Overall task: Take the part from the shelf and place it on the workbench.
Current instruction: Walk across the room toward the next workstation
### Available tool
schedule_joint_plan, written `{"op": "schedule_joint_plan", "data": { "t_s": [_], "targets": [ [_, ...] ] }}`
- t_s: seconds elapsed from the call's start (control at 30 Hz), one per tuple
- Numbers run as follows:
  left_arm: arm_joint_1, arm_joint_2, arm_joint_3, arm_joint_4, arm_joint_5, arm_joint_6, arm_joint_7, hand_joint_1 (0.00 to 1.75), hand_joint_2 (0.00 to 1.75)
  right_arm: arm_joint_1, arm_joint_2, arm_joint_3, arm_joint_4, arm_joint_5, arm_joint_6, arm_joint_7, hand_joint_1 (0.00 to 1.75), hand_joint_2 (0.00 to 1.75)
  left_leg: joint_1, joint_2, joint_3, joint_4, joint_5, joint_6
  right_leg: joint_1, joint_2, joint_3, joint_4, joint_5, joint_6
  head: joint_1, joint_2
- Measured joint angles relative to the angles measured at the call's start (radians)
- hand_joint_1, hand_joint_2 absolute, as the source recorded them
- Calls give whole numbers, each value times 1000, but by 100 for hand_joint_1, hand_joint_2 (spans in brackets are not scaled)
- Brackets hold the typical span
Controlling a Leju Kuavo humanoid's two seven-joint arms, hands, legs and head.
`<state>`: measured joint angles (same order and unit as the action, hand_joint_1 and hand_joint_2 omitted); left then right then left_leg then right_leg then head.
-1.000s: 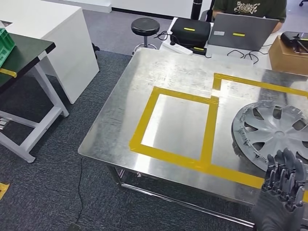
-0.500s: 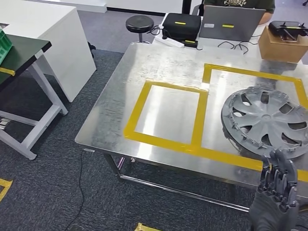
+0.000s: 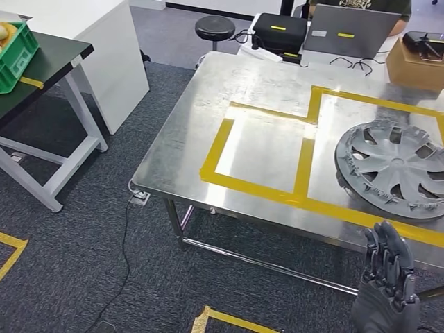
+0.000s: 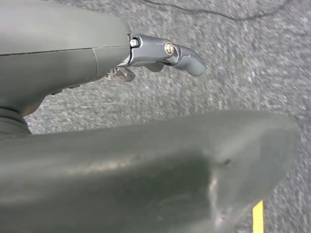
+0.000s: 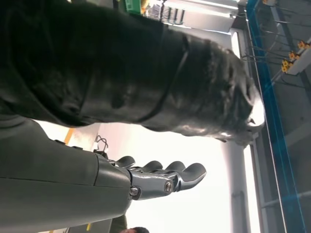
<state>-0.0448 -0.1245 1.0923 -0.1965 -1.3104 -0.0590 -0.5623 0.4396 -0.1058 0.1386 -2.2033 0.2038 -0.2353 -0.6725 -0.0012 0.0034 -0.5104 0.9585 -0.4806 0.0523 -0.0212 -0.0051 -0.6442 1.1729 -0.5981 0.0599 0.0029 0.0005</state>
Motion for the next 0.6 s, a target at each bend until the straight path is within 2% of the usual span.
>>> {"op": "schedule_joint_plan", "data": {
  "t_s": [0.03,0.07,0.1,0.13,0.2,0.23,0.27,0.3,0.33,0.37,0.4,0.43,0.47,0.5,0.53,0.57,0.6],
  "targets": [
    [0,1,0,0,0,0,0,0,0,0,-3,1,1,0,-2,0,0,0,-3,-1,-12,1,8,1,0,1,-17,61,-28,0,1,0],
    [1,1,0,0,0,0,0,0,0,0,-6,2,1,1,-4,0,0,0,-6,-2,-23,2,16,2,0,2,-20,94,-37,0,1,0],
    [1,2,1,0,0,0,0,0,0,0,-8,4,2,1,-6,0,0,0,-9,-5,-33,4,23,1,0,2,0,83,-24,-3,1,0],
    [1,2,1,0,0,0,0,0,0,0,-10,5,3,1,-7,0,0,0,-10,-9,-41,5,29,-1,1,4,39,33,2,-6,1,0],
    [-1,2,1,0,0,0,0,0,0,-1,-13,8,3,1,-9,0,0,0,-13,-19,-55,10,40,-8,2,25,150,-126,46,-14,1,0],
    [-2,2,1,0,0,0,0,0,0,-1,-14,10,3,0,-9,0,0,0,-13,-23,-60,12,46,-13,2,36,189,-186,55,-16,0,0],
    [-2,2,2,0,0,0,1,0,0,-2,-16,12,3,-2,-9,0,0,0,-14,-28,-65,15,53,-18,4,44,211,-221,56,-18,0,0],
    [-2,2,3,0,0,0,1,0,0,-3,-17,13,4,-6,-7,0,0,0,-13,-33,-71,17,60,-24,6,45,216,-231,55,-20,0,0],
    [-2,3,6,0,1,-1,1,0,0,-5,-18,14,5,-10,-2,0,0,0,-12,-38,-75,18,67,-30,7,38,206,-230,61,-25,-1,0],
    [-1,4,8,0,1,-2,0,0,0,-10,-18,14,7,-14,6,0,0,0,-11,-39,-81,23,64,-36,7,30,198,-231,67,-32,0,0],
    [0,4,12,0,1,-3,0,0,0,-16,-19,14,10,-18,15,0,0,0,-9,-36,-90,38,47,-43,6,22,188,-232,75,-42,-2,0],
    [1,5,14,0,2,-4,0,0,0,-22,-19,13,12,-19,25,0,0,0,-7,-31,-103,73,13,-48,5,13,177,-233,83,-51,-4,0],
    [0,4,15,0,2,-6,-1,0,0,-28,-19,13,15,-20,34,0,0,0,-5,-24,-121,127,-35,-53,6,4,168,-233,89,-57,-6,0],
    [0,4,16,0,2,-7,-1,0,0,-33,-19,12,18,-20,40,0,0,0,-3,-20,-139,196,-82,-58,7,-4,157,-232,96,-61,-8,0],
    [0,4,17,0,2,-8,-1,0,0,-36,-19,12,22,-20,44,0,0,0,-1,-18,-153,261,-117,-61,9,-13,146,-231,103,-61,-8,0],
    [0,4,17,0,3,-8,-1,0,0,-39,-19,12,25,-20,46,0,0,0,0,-17,-156,304,-131,-63,10,-21,137,-228,110,-61,-8,0],
    [0,5,18,0,3,-8,-1,0,0,-42,-19,12,29,-20,47,0,0,0,0,-16,-143,313,-122,-63,11,-28,126,-224,117,-60,-9,0]
  ]
}}
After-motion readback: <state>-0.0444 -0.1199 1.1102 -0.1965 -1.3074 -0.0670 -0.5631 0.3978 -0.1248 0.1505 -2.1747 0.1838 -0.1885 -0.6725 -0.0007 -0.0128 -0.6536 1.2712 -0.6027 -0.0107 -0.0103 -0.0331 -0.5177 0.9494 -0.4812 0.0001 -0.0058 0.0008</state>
